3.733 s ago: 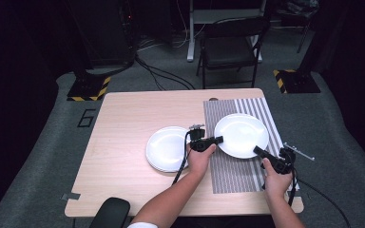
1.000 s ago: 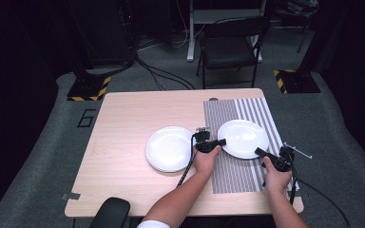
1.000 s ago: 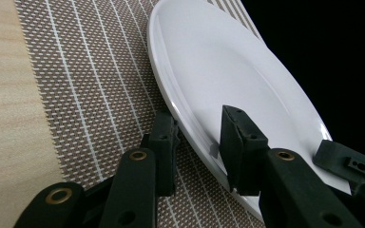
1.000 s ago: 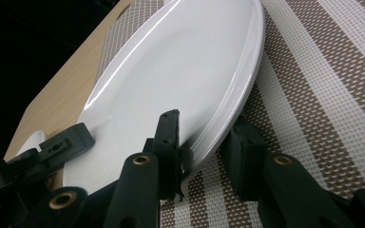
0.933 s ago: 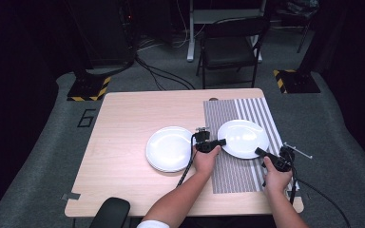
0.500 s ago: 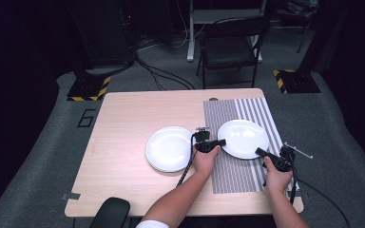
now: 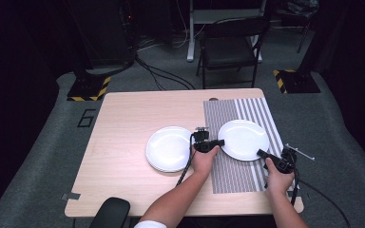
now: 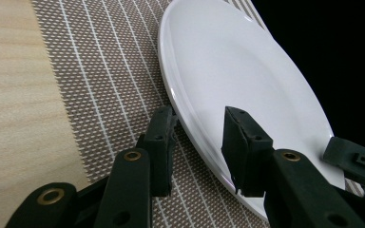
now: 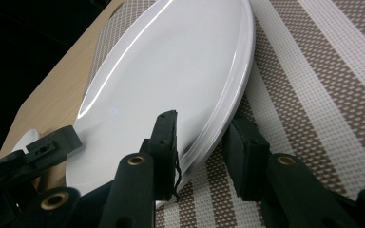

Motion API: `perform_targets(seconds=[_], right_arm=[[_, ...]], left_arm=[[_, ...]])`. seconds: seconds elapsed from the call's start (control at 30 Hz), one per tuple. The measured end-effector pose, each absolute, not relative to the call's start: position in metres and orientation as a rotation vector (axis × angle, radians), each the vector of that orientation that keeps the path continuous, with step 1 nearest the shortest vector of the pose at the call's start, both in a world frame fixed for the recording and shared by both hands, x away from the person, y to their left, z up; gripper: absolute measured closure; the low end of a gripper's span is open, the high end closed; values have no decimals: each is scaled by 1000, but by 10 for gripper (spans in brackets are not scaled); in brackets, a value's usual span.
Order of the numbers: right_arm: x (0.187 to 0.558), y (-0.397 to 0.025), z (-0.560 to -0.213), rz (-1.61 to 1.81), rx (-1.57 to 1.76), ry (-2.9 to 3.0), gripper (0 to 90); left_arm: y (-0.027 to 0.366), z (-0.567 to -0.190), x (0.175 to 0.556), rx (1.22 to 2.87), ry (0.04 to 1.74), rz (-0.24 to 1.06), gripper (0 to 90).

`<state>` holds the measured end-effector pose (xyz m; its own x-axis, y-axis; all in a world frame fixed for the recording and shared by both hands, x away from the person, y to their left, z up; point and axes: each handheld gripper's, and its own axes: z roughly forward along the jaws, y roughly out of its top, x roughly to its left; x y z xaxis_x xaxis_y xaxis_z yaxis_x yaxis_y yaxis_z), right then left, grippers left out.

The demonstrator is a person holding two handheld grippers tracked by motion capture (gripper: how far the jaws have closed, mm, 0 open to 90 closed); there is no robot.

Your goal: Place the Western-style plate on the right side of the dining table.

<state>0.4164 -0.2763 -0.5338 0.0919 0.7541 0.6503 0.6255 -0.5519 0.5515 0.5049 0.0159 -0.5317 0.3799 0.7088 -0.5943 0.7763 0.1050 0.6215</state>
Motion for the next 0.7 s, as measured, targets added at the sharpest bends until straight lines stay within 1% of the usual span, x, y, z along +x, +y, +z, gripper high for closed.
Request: perform_targets(seconds=[0.47,0.7], right_arm=[[412,-279,-531,1410,2200,1415,662],[406,-285,-525,1444,2164,1381,652]], left_arm=[[20,-529,505,1626,1321,-77,645],[22,-528,505,1614,1323,-82,638]])
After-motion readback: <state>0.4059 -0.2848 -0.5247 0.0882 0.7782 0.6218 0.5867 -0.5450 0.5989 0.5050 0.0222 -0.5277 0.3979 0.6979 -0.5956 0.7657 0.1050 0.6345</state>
